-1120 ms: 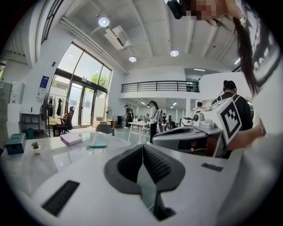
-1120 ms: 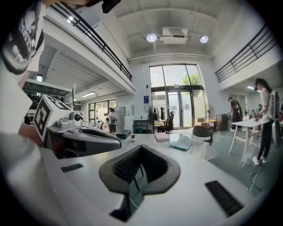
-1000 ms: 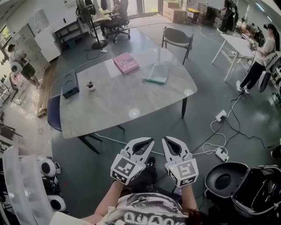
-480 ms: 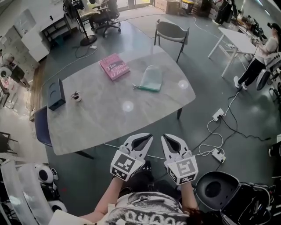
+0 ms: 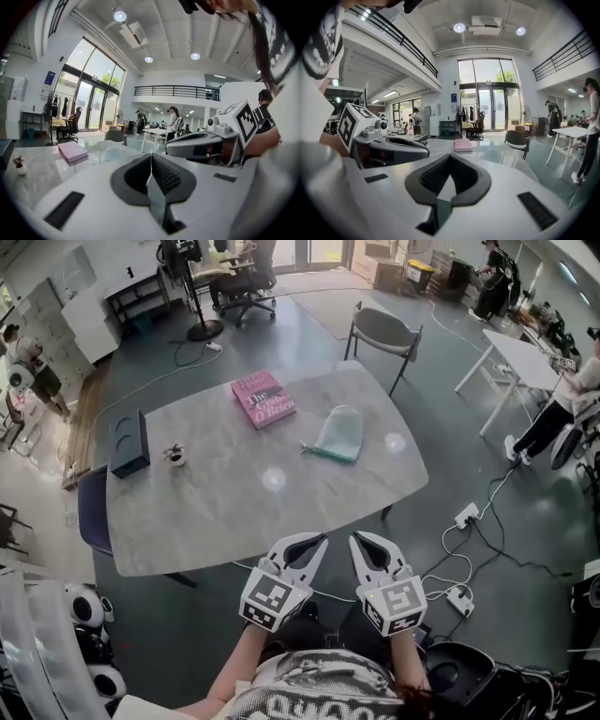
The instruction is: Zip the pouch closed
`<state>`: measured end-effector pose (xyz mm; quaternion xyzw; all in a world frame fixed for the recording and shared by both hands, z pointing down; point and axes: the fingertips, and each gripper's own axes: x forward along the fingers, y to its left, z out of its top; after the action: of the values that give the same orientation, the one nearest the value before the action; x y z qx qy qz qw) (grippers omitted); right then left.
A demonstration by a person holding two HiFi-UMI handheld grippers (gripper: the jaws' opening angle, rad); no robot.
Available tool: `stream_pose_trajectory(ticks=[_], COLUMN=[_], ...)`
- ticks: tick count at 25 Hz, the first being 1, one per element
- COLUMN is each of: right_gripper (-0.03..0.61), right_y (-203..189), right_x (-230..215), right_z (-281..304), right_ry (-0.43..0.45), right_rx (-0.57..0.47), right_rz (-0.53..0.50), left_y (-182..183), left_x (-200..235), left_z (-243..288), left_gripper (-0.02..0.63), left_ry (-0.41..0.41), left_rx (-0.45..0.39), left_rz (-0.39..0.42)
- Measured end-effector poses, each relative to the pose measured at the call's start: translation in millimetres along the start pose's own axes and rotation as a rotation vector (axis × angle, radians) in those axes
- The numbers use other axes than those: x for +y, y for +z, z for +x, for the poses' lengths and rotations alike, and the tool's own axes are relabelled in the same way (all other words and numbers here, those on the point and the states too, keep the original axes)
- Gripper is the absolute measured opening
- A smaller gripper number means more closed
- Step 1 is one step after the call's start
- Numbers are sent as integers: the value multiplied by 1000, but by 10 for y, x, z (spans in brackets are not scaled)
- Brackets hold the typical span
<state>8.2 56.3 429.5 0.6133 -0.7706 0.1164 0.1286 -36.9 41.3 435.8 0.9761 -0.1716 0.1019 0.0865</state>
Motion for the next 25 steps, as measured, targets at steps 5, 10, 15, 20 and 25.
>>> stream_pose_trajectory(ticks=[5, 10, 15, 20, 25], right_gripper=[0, 0, 0, 0, 2], right_y=[32, 20, -51, 29, -118], right_x=[37, -110, -439, -859, -1274], right_z=[244, 501, 901, 1206, 1563], right_ry=[68, 136, 197, 273, 311], right_rx=[12, 27, 37, 66, 136], right_rz=[-1, -2, 14, -26, -45], left_y=[-83, -164, -291, -189, 28], left_x=[246, 490, 756, 1024, 1217], left_z=[-59, 71, 351, 674, 1004], left_gripper=[14, 14, 14, 14, 14], left_ry=[60, 133, 205, 284, 346], left_rx=[6, 28, 91, 138, 145], left_rz=[-36, -61, -42, -45, -33])
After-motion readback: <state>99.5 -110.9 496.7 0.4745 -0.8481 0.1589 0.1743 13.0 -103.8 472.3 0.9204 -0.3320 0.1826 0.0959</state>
